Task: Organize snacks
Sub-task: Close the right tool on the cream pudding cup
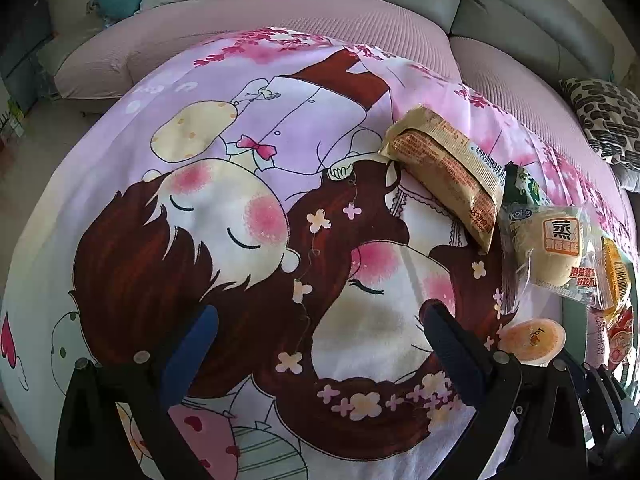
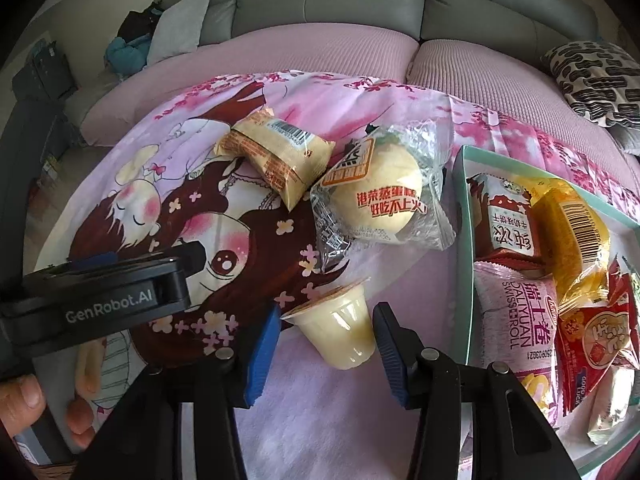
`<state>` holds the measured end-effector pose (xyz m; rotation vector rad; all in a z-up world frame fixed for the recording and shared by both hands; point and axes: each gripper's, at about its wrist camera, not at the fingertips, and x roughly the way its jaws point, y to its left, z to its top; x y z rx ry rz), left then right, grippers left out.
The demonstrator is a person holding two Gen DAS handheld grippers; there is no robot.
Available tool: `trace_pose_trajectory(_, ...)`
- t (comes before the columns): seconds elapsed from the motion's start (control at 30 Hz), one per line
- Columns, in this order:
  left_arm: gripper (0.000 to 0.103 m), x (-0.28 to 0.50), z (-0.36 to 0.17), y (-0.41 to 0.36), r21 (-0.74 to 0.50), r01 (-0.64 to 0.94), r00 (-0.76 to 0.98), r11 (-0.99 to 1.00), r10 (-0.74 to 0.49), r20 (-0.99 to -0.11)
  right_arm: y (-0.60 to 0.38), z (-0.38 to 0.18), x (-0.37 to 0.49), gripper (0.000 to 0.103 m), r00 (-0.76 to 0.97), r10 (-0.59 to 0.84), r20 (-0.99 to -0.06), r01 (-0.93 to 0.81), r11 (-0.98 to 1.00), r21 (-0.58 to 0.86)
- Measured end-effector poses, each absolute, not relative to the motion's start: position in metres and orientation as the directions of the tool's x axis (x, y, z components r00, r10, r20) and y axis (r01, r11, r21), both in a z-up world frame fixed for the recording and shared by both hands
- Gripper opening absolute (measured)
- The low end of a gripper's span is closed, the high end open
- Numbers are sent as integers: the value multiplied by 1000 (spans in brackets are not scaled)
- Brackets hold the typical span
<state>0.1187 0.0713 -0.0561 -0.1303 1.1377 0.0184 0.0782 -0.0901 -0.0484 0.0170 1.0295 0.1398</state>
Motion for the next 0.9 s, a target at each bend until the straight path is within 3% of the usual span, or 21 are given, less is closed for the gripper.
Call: trace_pose_trajectory(0.9, 102, 124, -50, 53, -60, -53, 441, 997, -31, -897, -106, -32, 74, 49, 553, 141, -821, -89, 990, 111)
